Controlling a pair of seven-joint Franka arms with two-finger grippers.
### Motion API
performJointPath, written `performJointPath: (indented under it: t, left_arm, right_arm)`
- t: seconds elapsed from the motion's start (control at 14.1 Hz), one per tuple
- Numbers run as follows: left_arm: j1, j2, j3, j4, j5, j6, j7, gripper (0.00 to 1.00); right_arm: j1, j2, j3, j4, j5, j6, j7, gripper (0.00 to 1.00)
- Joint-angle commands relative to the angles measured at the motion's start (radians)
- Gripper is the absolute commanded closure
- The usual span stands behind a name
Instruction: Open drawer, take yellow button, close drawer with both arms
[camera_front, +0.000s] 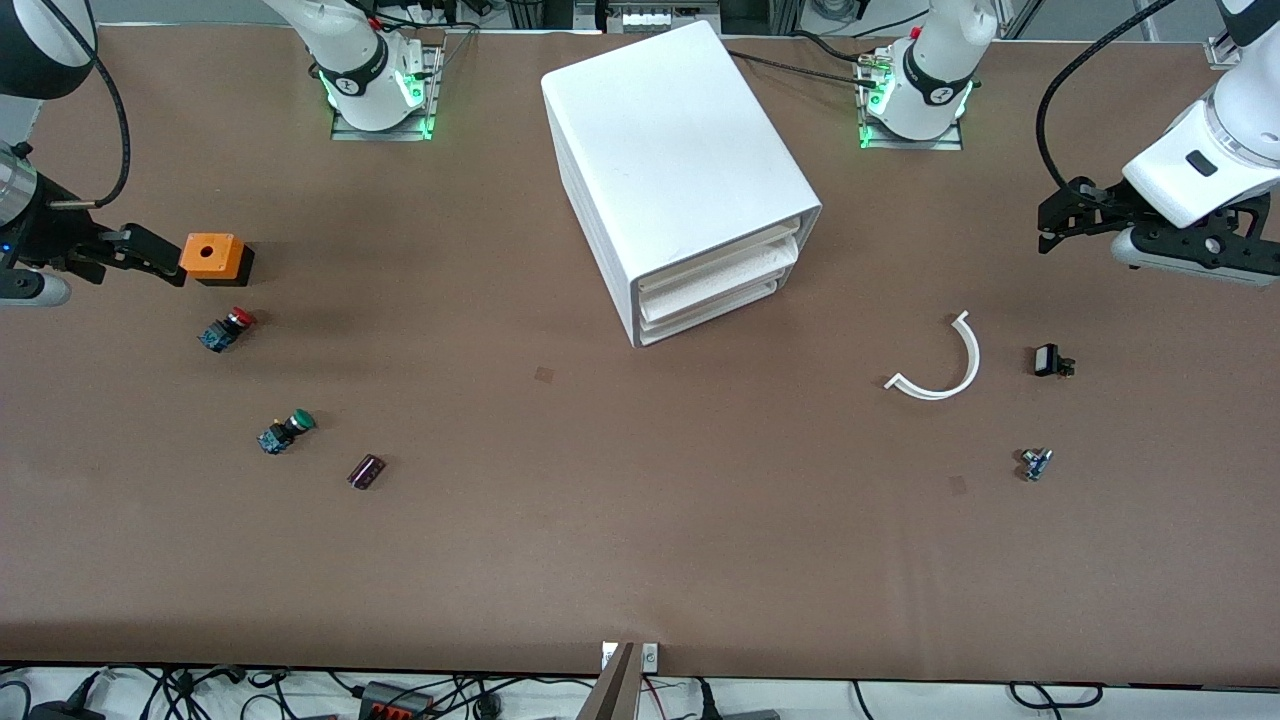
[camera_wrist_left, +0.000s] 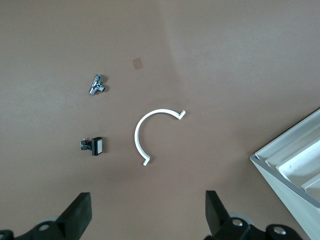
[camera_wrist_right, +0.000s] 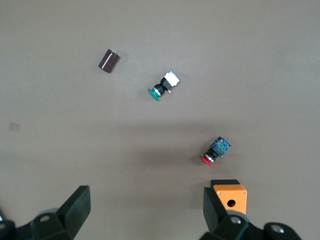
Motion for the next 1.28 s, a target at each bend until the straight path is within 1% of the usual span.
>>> performJointPath:
  t: [0.0, 0.35, 0.57, 0.71, 0.99, 1.21]
  left_arm:
    - [0.001, -0.005, 0.000, 0.014, -0.011, -0.015, 0.017, 0.00]
    - [0.001, -0.005, 0.000, 0.014, -0.010, -0.015, 0.017, 0.00]
    - [0.004, -0.005, 0.000, 0.014, -0.011, -0.015, 0.019, 0.00]
    - [0.003, -0.005, 0.000, 0.014, -0.011, -0.016, 0.019, 0.00]
    - [-0.002, -0.005, -0.001, 0.014, -0.011, -0.018, 0.011, 0.00]
    - [-0.002, -0.005, -0.001, 0.014, -0.011, -0.018, 0.016, 0.00]
  right_arm:
    - [-0.002, -0.018, 0.007, -0.017, 0.001, 0.011, -0.015, 0.00]
    - [0.014, -0.014, 0.009, -0.014, 0.012, 0.013, -0.011, 0.00]
    - [0.059, 0.005, 0.009, -0.011, 0.027, 0.036, -0.008, 0.00]
    - [0.088, 0.015, 0.009, -0.011, 0.075, 0.059, -0.008, 0.00]
    - [0.152, 0.042, 0.009, -0.008, 0.078, 0.111, -0.008, 0.00]
    - [0.212, 0.094, 0.009, 0.030, 0.084, 0.117, -0.008, 0.00]
